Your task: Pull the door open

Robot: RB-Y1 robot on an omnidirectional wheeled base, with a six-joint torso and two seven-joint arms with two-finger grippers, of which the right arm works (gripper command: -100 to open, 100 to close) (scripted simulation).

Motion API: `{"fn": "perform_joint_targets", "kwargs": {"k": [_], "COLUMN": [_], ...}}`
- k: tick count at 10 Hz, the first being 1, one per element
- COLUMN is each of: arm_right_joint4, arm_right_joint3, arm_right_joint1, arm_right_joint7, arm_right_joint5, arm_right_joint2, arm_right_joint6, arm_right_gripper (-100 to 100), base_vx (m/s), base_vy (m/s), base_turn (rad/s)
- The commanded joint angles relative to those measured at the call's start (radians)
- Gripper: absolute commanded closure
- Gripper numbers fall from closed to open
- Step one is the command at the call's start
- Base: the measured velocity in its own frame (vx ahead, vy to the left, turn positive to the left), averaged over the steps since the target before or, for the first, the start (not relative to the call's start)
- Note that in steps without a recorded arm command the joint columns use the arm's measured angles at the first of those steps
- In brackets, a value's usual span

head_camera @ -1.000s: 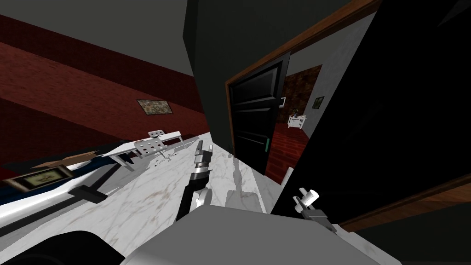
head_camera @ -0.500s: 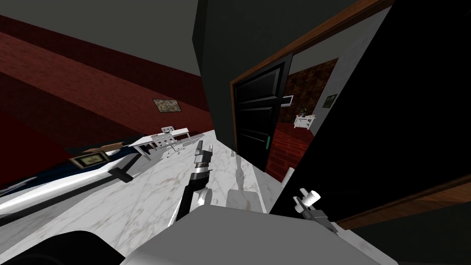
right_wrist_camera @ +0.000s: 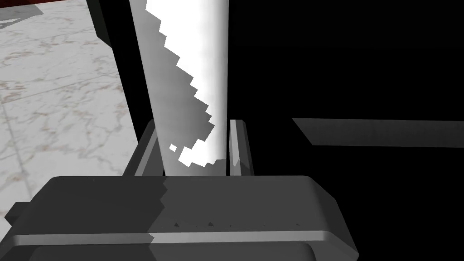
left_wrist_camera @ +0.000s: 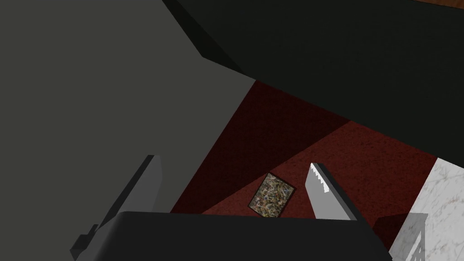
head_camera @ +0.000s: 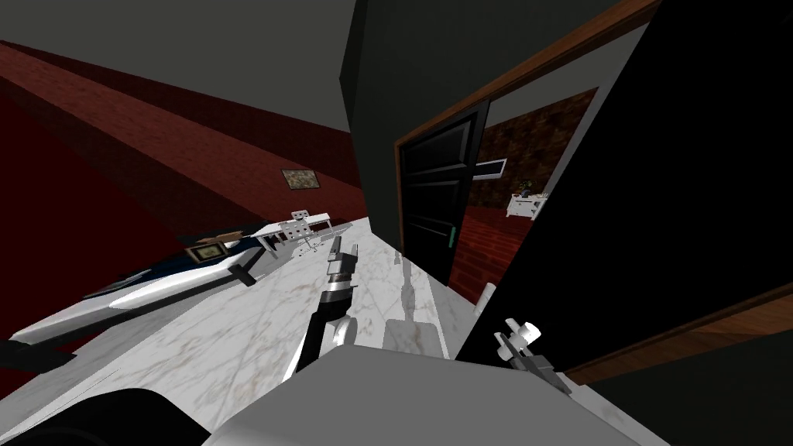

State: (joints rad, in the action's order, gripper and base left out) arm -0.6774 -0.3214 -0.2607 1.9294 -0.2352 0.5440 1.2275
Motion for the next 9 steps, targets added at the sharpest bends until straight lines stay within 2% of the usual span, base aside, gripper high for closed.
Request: {"fn": "perform_joint_targets", "kwargs": {"k": [1, 2, 3, 9], "arm_right_joint4": [0.007, 0.012, 0.006, 0.049], "arm_right_joint3": [0.002, 0.001, -0.002, -0.010], "arm_right_joint1": [0.005, 0.007, 0.004, 0.013], "arm_right_joint7": [0.007, 0.011, 0.005, 0.022], "arm_right_joint5": [0.000, 0.002, 0.003, 0.010], "arm_right_joint2": [0.008, 0.010, 0.005, 0.012], "arm_right_joint6": [0.017, 0.023, 0.011, 0.055], "arm_right_gripper": [100, 100, 100, 100], "base_vx": [-0.199, -0.198, -0.081, -0.197], "base_vy": [-0.065, -0.037, -0.014, -0.073], "base_turn": [0.112, 0.114, 0.021, 0.158]}}
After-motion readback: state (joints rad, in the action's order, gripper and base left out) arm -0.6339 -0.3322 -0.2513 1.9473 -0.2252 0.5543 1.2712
